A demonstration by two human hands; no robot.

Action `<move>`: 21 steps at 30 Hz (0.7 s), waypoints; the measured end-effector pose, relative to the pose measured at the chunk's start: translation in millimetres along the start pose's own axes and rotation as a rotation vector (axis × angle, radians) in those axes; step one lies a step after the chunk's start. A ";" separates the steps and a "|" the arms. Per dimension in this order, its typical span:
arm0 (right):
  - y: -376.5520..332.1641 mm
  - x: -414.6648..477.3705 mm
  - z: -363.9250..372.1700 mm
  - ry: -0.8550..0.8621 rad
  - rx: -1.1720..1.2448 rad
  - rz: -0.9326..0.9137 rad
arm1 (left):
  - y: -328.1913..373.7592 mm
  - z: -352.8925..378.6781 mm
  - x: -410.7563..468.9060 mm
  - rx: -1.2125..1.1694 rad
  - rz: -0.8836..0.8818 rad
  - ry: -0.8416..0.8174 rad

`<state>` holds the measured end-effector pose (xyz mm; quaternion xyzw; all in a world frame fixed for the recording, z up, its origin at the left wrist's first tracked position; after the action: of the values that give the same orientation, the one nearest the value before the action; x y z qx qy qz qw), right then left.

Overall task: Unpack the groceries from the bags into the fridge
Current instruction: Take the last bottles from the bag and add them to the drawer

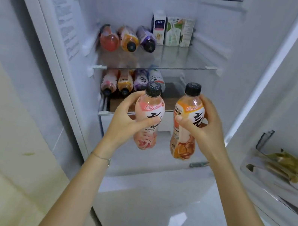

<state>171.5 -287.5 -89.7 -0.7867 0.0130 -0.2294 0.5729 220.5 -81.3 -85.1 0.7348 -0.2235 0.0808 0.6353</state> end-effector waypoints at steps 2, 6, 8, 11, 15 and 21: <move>-1.0 10.1 3.6 0.023 -0.018 -0.003 | -5.2 -0.2 18.1 -0.045 0.001 -0.012; 1.2 27.2 4.6 0.081 -0.040 -0.010 | -17.7 1.6 46.4 -0.099 0.008 -0.011; 3.2 37.6 3.0 0.103 -0.038 -0.016 | -20.5 3.9 59.2 -0.098 0.033 -0.031; 4.9 53.0 -3.2 0.138 -0.023 -0.027 | -24.0 11.0 75.8 -0.065 0.057 -0.078; 10.1 68.7 -12.8 0.205 -0.006 -0.063 | -31.2 27.6 96.1 -0.044 0.088 -0.138; 28.0 82.8 -26.1 0.284 0.030 -0.040 | -41.5 57.0 118.2 -0.076 0.115 -0.177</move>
<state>242.5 -343.9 -80.2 -0.7379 0.0750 -0.3500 0.5722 333.8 -159.4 -85.0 0.7004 -0.3234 0.0436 0.6347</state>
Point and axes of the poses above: each hand's wrist, its own x-axis towards the middle knuckle, its own z-axis out of the palm, y = z × x, the point moved 9 cm from there along x, towards the middle knuckle, and after that the axes turned 2 degrees about -x, right-handed, at the moved point
